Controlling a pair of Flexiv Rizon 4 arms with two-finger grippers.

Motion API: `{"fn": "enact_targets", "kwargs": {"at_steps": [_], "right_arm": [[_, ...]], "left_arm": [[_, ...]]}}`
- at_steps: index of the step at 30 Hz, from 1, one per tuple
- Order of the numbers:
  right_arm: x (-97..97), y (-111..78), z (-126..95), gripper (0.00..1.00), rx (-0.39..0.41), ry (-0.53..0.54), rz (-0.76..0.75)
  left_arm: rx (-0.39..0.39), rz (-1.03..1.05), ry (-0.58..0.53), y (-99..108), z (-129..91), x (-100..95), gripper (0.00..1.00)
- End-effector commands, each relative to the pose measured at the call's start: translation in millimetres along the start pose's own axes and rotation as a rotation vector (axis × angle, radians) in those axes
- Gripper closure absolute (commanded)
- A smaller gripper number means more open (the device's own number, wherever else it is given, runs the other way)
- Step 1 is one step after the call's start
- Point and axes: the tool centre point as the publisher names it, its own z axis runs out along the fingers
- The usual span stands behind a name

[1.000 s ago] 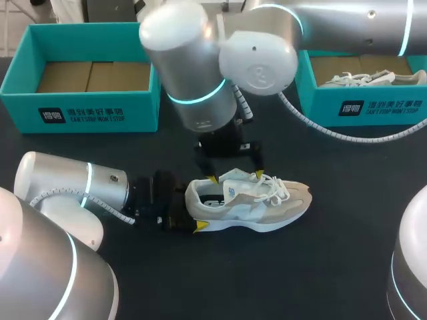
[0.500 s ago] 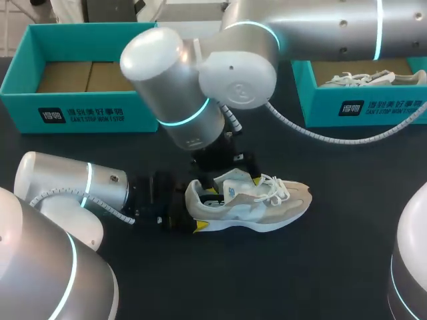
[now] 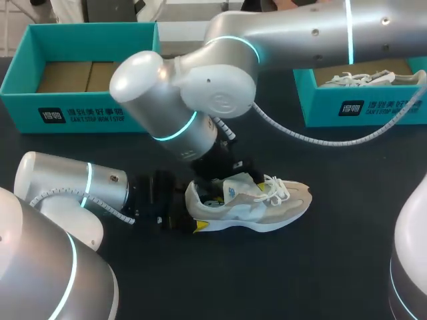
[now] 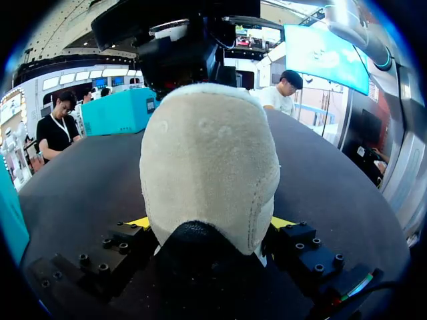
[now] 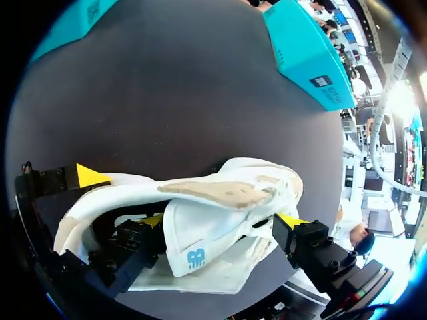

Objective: Take the shoe out of the shoebox, open the shoe tongue, remove and reinsert the insole, then place the shoe into the shoebox

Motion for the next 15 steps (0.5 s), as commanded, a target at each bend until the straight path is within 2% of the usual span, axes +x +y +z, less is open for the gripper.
{"fn": "enact_targets", "kwargs": {"at_steps": [1, 6, 13, 15], "right_arm": [[-3.5, -4.3, 0, 0.0, -0.001, -0.079, 0.274], [-22.7, -6.0, -3, 0.0, 0.004, -0.098, 0.297], [-44.1, -13.2, -25, 0.0, -0.009, -0.115, 0.32], [-48.2, -14.8, -30, 0.09, -0.013, -0.118, 0.323]], "left_arm": [[-0.005, -0.001, -0.001, 3, 1, -2.5, 1.0], [-0.005, -0.001, -0.001, 3, 1, -2.5, 1.0], [-0.005, -0.001, -0.001, 3, 1, -2.5, 1.0], [-0.005, -0.001, -0.001, 3, 1, -2.5, 1.0]]}}
